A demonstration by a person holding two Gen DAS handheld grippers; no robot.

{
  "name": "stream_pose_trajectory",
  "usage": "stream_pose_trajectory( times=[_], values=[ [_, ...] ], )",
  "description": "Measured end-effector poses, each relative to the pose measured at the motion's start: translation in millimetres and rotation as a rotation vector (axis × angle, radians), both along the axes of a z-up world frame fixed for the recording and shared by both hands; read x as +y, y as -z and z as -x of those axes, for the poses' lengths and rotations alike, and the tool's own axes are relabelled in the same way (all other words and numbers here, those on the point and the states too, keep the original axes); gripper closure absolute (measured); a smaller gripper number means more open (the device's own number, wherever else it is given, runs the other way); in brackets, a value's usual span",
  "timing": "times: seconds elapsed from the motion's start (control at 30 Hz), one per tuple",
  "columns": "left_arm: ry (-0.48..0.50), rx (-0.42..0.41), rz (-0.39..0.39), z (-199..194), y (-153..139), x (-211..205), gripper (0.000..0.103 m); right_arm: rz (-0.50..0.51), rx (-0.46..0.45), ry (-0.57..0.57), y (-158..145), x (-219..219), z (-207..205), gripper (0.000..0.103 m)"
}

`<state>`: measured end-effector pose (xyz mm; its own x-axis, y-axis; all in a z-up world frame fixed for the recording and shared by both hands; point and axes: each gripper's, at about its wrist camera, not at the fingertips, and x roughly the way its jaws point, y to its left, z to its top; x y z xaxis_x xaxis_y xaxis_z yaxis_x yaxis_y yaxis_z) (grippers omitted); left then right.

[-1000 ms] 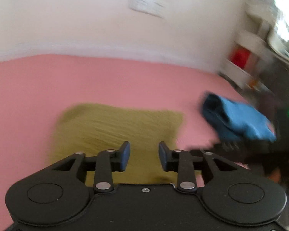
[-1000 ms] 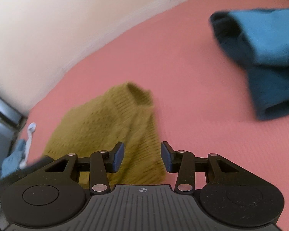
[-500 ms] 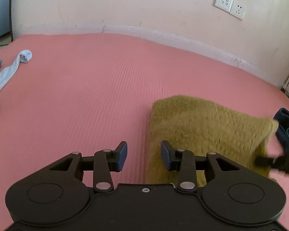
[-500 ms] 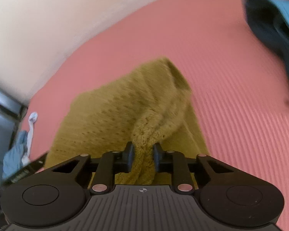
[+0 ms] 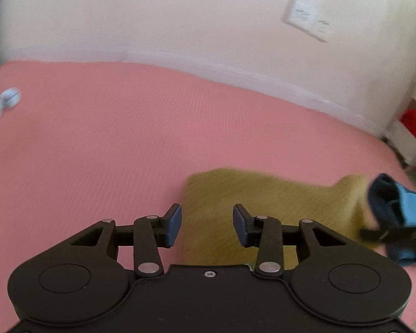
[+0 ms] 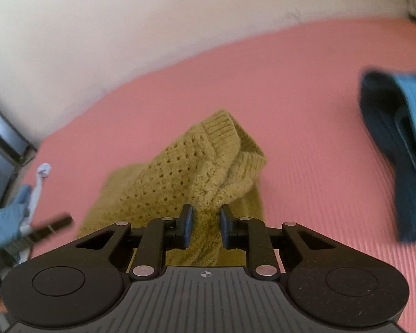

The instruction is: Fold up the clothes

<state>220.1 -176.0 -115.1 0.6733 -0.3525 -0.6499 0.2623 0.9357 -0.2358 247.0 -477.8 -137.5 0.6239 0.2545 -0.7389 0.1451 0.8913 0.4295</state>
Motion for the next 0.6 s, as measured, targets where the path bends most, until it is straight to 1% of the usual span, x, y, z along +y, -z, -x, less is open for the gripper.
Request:
stream_pose_trajectory(
  times=[0.03, 0.07, 0.13, 0.17, 0.23, 0.27, 0.3, 0.33, 0.4, 0.47, 0.53, 0.6],
  values=[
    [0.041, 0.005, -0.014, -3, -1, -10, 0.059, -0.041, -0.002, 0.000, 6, -4, 3, 0.085],
    [0.062, 0.006, -0.054, -5, 1, -19, 0.058, -0.083, -0.005, 0.000, 12, -7, 7, 0.085],
    [0.057, 0.017, -0.146, -8, 13, -32, 0.059, -0.087, 0.001, 0.002, 18, -9, 11, 0.084],
    [0.051, 0.023, -0.192, -10, 20, -38, 0.059, -0.079, 0.017, 0.012, 22, -10, 11, 0.084],
    [0.028, 0.080, -0.196, -12, 37, -35, 0.057, -0.072, 0.053, 0.039, 30, -14, 13, 0.084],
    [0.019, 0.093, -0.196, -12, 44, -33, 0.056, -0.088, 0.052, 0.045, 33, -16, 14, 0.083],
    [0.015, 0.090, -0.208, -10, 49, -32, 0.051, -0.105, 0.050, 0.051, 36, -18, 16, 0.079],
    [0.015, 0.082, -0.216, -9, 51, -32, 0.049, -0.121, 0.048, 0.057, 40, -21, 17, 0.077],
    [0.012, 0.077, -0.215, -7, 55, -32, 0.048, -0.130, 0.043, 0.066, 41, -20, 16, 0.075],
    [0.001, 0.090, -0.198, -8, 54, -31, 0.048, -0.129, 0.031, 0.088, 41, -20, 15, 0.071],
    [-0.005, 0.086, -0.183, -5, 53, -31, 0.049, -0.159, 0.030, 0.106, 43, -19, 10, 0.065],
    [-0.012, 0.078, -0.169, -6, 50, -31, 0.049, -0.176, 0.032, 0.107, 44, -13, 5, 0.066]
  ],
)
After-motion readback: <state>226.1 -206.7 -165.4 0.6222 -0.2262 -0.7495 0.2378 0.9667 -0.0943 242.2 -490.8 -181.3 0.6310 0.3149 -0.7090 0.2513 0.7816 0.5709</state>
